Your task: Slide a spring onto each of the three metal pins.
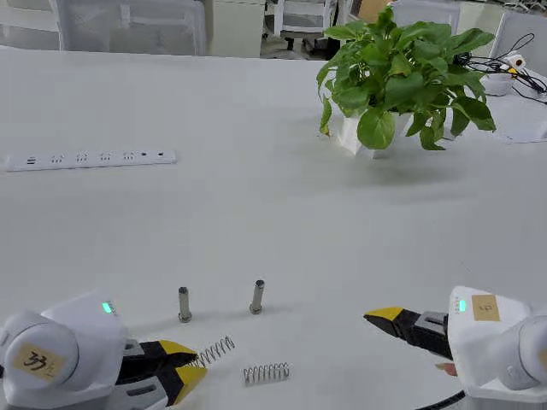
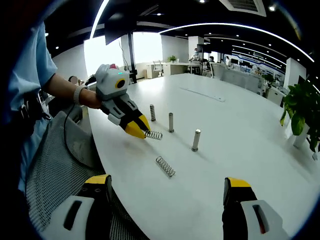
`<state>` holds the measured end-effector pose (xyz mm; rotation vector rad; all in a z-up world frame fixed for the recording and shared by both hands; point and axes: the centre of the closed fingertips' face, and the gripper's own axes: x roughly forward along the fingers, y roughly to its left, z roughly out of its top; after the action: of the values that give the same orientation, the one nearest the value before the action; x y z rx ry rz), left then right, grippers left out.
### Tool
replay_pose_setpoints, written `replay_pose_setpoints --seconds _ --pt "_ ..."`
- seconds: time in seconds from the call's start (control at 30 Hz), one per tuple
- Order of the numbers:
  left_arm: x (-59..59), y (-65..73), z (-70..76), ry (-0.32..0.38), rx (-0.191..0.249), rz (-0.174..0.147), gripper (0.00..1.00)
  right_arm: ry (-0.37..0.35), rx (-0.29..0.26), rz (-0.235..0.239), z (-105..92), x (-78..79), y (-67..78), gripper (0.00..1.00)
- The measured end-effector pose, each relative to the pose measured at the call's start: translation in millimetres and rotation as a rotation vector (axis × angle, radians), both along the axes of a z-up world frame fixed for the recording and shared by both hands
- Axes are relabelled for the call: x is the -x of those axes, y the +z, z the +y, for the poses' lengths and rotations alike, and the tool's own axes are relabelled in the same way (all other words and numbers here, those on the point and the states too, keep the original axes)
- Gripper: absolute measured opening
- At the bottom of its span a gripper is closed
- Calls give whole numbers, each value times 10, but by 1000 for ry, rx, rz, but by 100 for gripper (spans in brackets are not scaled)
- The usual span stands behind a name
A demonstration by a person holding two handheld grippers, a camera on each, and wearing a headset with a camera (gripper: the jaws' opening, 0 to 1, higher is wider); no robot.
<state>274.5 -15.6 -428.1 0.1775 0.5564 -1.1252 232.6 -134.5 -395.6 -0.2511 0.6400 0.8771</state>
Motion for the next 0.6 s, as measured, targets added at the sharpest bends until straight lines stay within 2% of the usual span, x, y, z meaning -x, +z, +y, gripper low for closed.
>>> replay_pose_setpoints --seconds 0.13,0.3,0.47,0.6 --pt "47 115 4 2 33 -7 6 10 -49 -36 122 -94 192 92" --pt "99 258 3 29 96 5 6 30 -90 -57 267 -153 353 90" --pt "176 404 -14 23 129 -13 6 66 -131 -52 410 -158 431 86" --pt "253 507 -21 -6 152 -29 6 119 -136 -42 506 -114 457 81"
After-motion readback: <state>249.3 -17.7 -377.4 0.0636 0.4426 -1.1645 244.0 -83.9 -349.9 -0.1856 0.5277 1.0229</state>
